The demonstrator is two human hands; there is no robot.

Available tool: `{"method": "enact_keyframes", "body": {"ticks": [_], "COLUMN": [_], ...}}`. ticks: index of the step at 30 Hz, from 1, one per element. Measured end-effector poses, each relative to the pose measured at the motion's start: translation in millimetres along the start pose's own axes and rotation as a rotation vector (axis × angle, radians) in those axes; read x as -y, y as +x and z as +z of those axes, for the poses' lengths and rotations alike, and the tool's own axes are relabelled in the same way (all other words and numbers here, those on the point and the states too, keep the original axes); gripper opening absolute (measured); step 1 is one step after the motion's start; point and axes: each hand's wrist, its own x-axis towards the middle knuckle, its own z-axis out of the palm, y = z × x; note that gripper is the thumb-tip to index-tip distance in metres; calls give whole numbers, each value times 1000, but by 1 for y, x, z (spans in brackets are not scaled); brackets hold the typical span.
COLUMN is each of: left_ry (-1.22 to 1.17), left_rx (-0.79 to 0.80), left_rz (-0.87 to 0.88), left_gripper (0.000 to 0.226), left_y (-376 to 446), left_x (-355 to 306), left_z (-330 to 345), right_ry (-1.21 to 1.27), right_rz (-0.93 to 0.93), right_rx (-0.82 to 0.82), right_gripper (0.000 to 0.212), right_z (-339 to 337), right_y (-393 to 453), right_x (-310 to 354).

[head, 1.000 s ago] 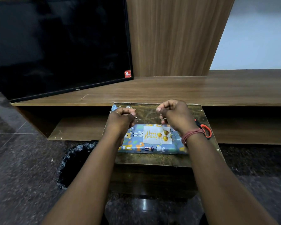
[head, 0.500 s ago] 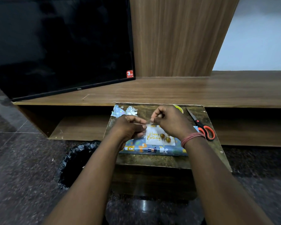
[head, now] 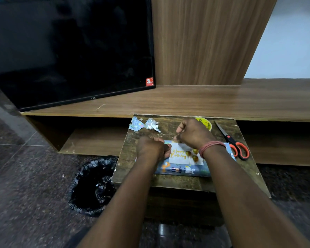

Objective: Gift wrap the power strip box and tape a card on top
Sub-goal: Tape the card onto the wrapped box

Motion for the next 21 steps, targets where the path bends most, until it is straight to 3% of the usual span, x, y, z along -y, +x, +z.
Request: {"method": "enact_keyframes", "body": {"ticks": [4, 9, 21], "left_ry": [238, 297, 574], "left_rx": [-80, -118, -182], "left_rz": [81, 121, 183], "left_gripper": [29, 32, 31], "left_y": [8, 16, -6], "left_x": [5, 11, -3], "left_z": [-3, -4, -2], "right_ry": [52, 62, -190], "right_rz": [42, 52, -48], "right_rx": [9, 10, -121], "right_gripper": [24, 19, 24], "right_z": [2, 2, 27], "right_y": [2, 2, 1], "right_x": [-1, 1, 1]}}
